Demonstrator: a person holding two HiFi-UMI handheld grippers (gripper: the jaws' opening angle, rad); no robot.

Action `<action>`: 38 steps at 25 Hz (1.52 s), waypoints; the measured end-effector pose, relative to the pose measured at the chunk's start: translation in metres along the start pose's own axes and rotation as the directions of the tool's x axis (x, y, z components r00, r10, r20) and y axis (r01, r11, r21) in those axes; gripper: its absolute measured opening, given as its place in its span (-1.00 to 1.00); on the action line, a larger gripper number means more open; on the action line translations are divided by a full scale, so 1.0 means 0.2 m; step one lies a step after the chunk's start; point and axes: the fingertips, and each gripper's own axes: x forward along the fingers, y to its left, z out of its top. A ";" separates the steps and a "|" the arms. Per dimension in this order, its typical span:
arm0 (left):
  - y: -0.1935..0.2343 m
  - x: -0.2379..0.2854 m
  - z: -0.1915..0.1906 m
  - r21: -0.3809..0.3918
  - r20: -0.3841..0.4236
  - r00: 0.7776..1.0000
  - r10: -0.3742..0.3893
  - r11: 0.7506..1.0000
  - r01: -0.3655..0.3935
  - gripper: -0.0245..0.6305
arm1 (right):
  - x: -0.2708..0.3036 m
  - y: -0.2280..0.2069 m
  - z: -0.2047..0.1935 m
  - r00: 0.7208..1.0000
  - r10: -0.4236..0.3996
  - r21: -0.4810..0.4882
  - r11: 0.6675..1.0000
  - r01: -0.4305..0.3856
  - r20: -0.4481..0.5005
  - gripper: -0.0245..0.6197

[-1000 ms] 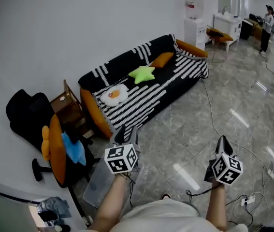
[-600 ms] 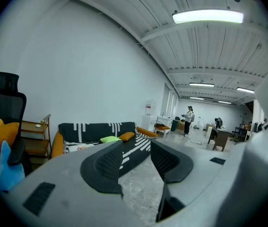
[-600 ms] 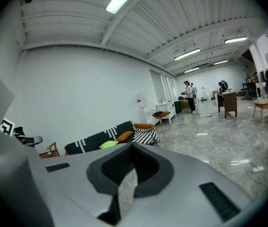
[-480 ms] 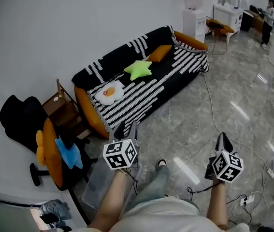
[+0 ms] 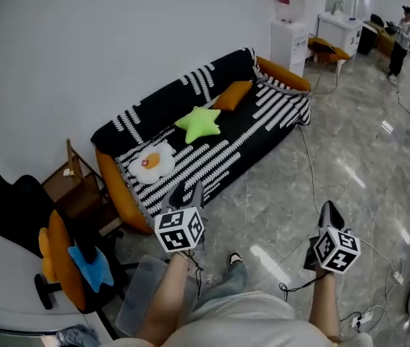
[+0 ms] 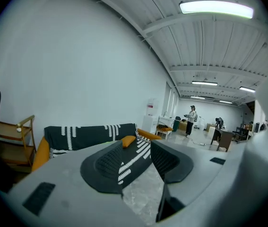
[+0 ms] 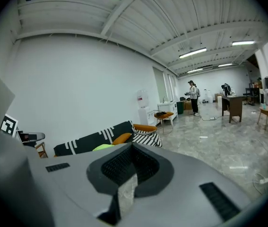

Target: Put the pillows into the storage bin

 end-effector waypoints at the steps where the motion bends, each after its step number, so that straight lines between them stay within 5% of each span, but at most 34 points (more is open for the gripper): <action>1: 0.03 0.09 0.04 -0.003 0.002 1.000 0.002 1.000 -0.002 -0.36 | 0.09 0.02 0.05 1.000 0.004 -0.006 1.000 -0.004 0.004 -0.92; 8: 0.22 0.62 0.21 -0.009 0.001 1.000 0.018 1.000 -0.018 -0.36 | 0.73 0.22 0.30 0.998 0.054 -0.015 0.998 -0.054 0.031 -0.92; 23: 0.45 1.33 0.21 -0.053 -0.065 0.994 0.091 0.994 -0.094 -0.36 | 1.68 0.33 0.38 0.990 0.104 -0.064 0.992 -0.111 -0.098 -0.92; 38: 0.51 2.38 0.48 -0.064 -0.107 0.962 0.251 0.964 -0.259 -0.36 | 3.08 0.24 1.00 0.970 0.214 -0.113 0.967 -0.227 -0.118 -0.92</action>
